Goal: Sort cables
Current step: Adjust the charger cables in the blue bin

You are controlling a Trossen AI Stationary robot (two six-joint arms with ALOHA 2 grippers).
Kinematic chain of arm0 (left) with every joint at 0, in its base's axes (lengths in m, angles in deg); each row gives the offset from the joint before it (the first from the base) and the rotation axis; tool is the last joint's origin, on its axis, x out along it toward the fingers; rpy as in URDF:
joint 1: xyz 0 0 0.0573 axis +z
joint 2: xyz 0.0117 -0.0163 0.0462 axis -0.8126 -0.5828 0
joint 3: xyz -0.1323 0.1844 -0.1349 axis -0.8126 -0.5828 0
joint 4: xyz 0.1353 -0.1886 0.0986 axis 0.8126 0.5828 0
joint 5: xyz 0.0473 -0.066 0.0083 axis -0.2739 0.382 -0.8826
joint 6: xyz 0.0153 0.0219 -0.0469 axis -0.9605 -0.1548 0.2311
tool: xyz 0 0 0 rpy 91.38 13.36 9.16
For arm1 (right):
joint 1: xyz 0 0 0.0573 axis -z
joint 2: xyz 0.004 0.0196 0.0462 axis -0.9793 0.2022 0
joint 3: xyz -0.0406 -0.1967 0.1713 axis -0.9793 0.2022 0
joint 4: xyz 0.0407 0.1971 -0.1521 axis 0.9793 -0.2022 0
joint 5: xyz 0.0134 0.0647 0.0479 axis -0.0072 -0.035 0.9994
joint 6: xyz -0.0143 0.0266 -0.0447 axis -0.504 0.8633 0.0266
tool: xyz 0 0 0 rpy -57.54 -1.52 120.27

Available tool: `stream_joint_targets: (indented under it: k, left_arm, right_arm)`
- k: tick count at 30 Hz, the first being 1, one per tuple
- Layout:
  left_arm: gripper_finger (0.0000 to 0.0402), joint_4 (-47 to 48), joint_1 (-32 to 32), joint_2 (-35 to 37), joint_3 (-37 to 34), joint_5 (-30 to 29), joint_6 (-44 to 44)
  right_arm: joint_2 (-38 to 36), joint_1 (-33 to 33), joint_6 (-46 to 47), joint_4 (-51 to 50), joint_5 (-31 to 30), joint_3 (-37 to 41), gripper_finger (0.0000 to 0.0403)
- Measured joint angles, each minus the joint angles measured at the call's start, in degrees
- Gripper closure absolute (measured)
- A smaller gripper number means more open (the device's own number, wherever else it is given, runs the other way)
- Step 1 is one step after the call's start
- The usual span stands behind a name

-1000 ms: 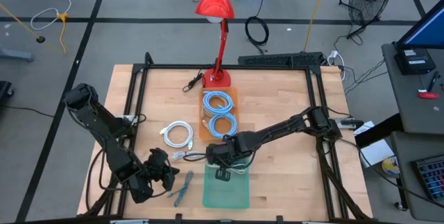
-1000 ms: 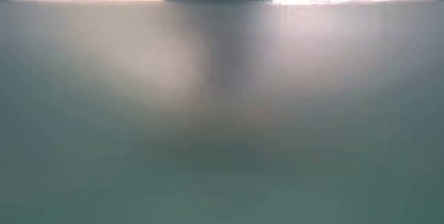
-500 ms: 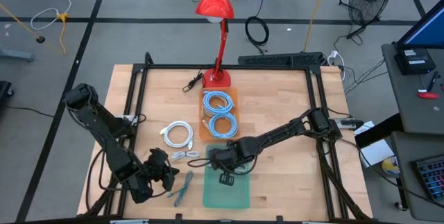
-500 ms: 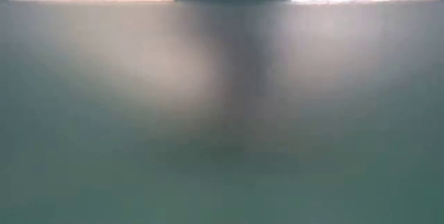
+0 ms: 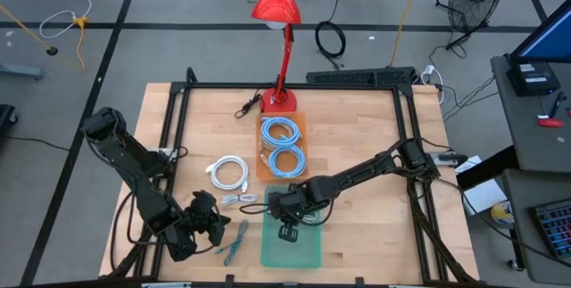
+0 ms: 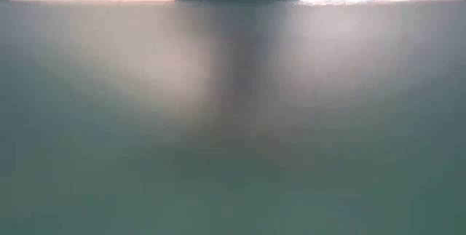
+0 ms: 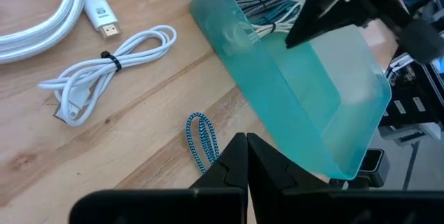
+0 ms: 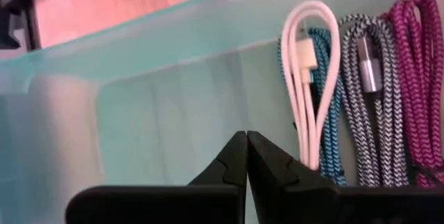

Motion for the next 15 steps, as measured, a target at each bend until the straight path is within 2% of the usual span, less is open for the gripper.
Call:
stream_joint_targets:
  k: [4, 15]
  left_arm:
    - [0.0401, 0.0, 0.0, 0.0, 0.0, 1.0, -0.1]
    - [0.0401, 0.0, 0.0, 0.0, 0.0, 2.5, 0.0]
  right_arm:
    - [-0.7, 0.3, -0.4, -0.4, -3.8, 0.1, 0.0403]
    - [-0.6, 1.6, -1.9, -0.6, -8.8, 0.0, 0.0403]
